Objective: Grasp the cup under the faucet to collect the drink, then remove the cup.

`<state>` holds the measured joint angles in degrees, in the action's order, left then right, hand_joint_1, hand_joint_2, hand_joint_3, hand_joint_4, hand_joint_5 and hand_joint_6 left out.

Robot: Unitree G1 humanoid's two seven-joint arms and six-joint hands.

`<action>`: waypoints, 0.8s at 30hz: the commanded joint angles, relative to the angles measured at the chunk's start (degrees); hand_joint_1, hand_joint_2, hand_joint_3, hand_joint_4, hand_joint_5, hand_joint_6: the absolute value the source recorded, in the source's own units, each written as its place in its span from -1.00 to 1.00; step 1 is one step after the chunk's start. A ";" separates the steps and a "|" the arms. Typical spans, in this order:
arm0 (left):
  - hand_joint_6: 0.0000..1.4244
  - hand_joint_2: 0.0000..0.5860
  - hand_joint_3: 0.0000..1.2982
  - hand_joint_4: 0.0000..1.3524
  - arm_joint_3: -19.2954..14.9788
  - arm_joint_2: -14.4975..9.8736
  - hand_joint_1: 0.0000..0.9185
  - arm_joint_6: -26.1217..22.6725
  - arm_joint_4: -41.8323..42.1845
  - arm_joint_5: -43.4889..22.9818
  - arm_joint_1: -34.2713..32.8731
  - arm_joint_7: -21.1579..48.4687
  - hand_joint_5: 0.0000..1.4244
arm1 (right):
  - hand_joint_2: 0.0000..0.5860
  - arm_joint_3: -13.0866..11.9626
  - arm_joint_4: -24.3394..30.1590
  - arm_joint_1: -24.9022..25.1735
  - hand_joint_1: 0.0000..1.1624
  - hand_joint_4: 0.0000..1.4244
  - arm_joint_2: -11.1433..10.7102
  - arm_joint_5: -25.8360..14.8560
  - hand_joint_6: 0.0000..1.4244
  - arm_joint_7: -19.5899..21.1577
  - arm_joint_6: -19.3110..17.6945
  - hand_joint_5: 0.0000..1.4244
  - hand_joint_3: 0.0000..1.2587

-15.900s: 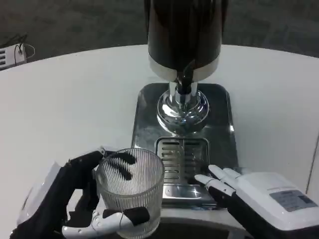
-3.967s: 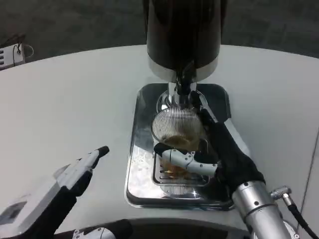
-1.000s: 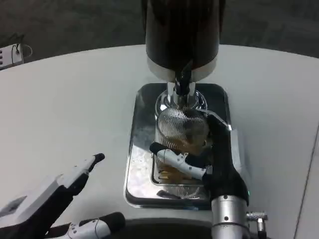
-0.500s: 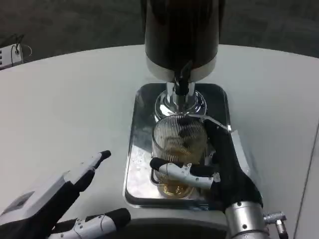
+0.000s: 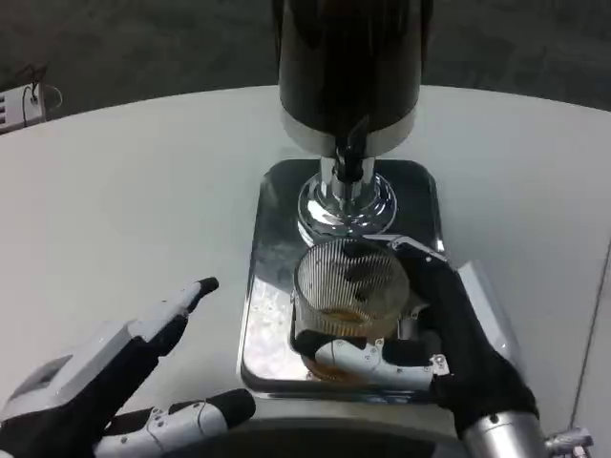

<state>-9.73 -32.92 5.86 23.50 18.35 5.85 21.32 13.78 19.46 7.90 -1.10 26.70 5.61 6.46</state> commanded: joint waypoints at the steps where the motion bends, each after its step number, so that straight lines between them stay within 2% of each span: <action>1: -0.95 -0.78 -1.00 -1.00 1.52 -0.61 -1.00 1.25 -1.34 0.21 -1.36 0.01 -1.00 | -0.34 -0.99 8.10 -2.57 0.77 0.81 -1.25 -1.53 1.00 -3.98 1.86 1.00 0.67; 6: -0.95 -0.78 -1.00 -1.00 3.02 -0.50 -1.00 2.26 -2.18 0.77 -2.99 -0.40 -1.00 | -0.34 -3.07 14.95 -5.94 0.77 0.80 -3.95 -2.74 1.00 -8.69 3.85 1.00 0.66; 13: -0.96 -0.78 -1.00 -1.00 5.10 -0.75 -1.00 3.89 -2.38 1.89 -4.65 -0.37 -1.00 | -0.34 -8.68 24.02 -10.56 0.77 0.80 -9.04 -6.61 1.00 -15.41 6.70 1.00 0.66; 20: -0.96 -0.78 -1.00 -1.00 7.04 -0.76 -1.00 5.20 -0.91 3.53 -5.14 -0.05 -1.00 | -0.36 -13.63 29.04 -10.77 0.77 0.80 -12.63 -10.41 1.00 -19.87 8.61 1.00 0.66; 24: -0.97 -0.78 -1.00 -1.00 7.69 -1.16 -1.00 5.16 0.70 5.38 -4.78 0.32 -1.00 | -0.36 -15.34 30.30 -10.30 0.77 0.80 -14.26 -11.68 1.00 -21.26 8.82 1.00 0.66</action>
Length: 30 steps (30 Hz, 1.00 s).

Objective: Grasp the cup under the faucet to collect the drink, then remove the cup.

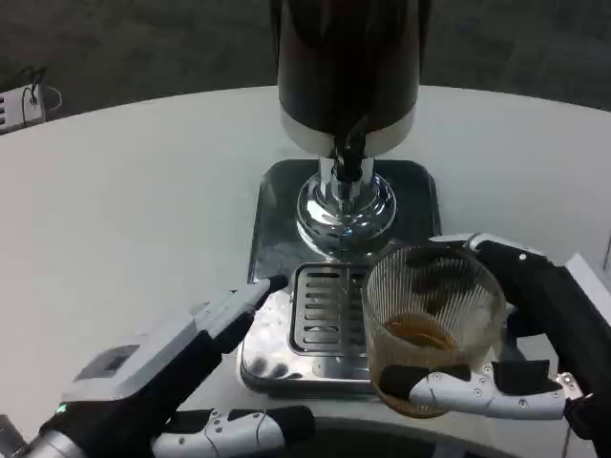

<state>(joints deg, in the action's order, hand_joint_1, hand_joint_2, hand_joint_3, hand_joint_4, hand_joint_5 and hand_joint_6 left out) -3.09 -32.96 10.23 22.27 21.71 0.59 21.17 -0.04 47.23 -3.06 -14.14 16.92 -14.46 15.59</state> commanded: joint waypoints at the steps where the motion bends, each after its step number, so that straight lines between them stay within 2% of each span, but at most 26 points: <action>1: -0.97 -0.78 -1.00 -1.00 1.12 -1.17 -1.00 0.71 2.21 2.33 0.56 0.56 -1.00 | -0.36 -1.80 2.69 0.76 0.77 0.80 -1.52 -2.18 1.00 -1.50 -0.20 1.00 0.66; 6: -1.00 -0.77 -1.00 -1.00 1.99 -1.88 -1.00 -0.18 5.06 5.40 1.36 1.31 -1.00 | -0.36 -2.75 2.93 1.29 0.77 0.80 -2.95 -2.76 1.00 -2.22 -0.78 1.00 0.66; 14: -1.00 -0.77 -1.00 -1.00 1.22 -2.33 -1.00 -1.55 7.63 6.95 2.51 2.56 -1.00 | -0.37 -2.23 4.46 0.48 0.77 0.80 -4.02 -3.09 1.00 -2.60 -1.72 1.00 0.66; 30: -1.00 -0.80 -1.00 -1.00 -0.86 -2.29 -1.00 -3.71 10.39 6.27 4.37 3.03 -1.00 | -0.37 -2.13 9.82 -4.56 0.76 0.80 -3.34 -2.95 1.00 -2.09 -0.53 1.00 0.66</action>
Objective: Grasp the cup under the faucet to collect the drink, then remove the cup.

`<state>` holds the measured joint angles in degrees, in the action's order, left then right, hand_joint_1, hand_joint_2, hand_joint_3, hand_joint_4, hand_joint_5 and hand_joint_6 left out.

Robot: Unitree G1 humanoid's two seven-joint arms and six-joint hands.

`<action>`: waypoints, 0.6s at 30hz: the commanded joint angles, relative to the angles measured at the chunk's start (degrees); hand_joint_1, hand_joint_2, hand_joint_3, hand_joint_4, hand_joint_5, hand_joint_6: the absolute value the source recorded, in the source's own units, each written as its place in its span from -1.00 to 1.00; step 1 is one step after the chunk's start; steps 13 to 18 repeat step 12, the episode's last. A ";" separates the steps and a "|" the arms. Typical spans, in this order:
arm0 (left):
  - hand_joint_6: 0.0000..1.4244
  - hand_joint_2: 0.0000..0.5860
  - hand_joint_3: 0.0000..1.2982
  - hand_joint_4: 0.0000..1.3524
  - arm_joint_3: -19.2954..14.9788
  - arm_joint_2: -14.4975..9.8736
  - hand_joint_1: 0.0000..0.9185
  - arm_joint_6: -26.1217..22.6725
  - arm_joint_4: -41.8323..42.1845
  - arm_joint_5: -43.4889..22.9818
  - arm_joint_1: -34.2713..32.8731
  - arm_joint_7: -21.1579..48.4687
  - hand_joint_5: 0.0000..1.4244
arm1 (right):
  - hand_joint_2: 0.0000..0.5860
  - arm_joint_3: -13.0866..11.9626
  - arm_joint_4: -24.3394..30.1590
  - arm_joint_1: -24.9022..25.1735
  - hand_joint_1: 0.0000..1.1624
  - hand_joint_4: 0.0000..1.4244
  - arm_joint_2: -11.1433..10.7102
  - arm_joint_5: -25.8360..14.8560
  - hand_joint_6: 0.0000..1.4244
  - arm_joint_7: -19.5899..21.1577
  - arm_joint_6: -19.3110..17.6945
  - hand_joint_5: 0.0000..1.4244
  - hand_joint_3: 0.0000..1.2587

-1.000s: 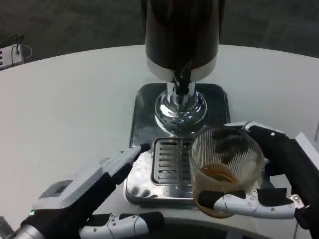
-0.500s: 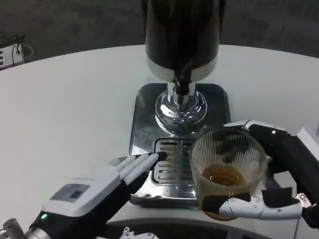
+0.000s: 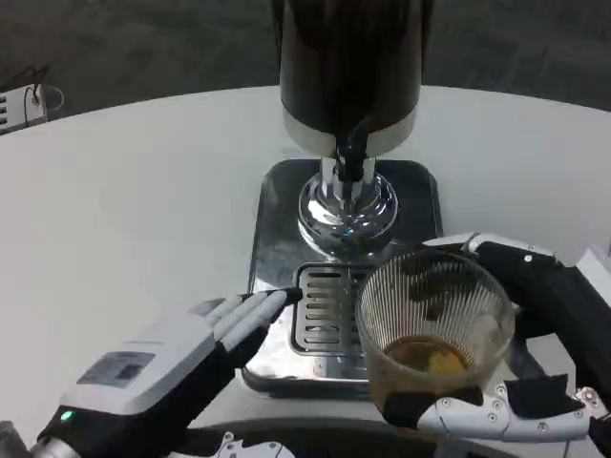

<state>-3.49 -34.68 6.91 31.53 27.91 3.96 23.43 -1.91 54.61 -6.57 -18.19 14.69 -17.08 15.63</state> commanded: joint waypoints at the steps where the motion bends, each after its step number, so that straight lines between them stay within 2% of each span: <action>1: -1.00 -0.80 -1.00 -1.00 -0.52 -0.57 -1.00 -0.45 1.31 0.01 1.12 0.79 -1.00 | -0.37 -0.38 2.69 -1.45 0.76 0.80 0.73 -0.75 1.00 0.54 -0.65 1.00 0.66; 18: -1.00 -0.80 -1.00 -1.00 -0.44 -0.60 -1.00 -0.92 2.07 -0.08 1.43 0.97 -1.00 | -0.37 -1.44 4.28 -3.67 0.75 0.80 0.77 -1.48 1.00 0.43 -0.84 1.00 0.66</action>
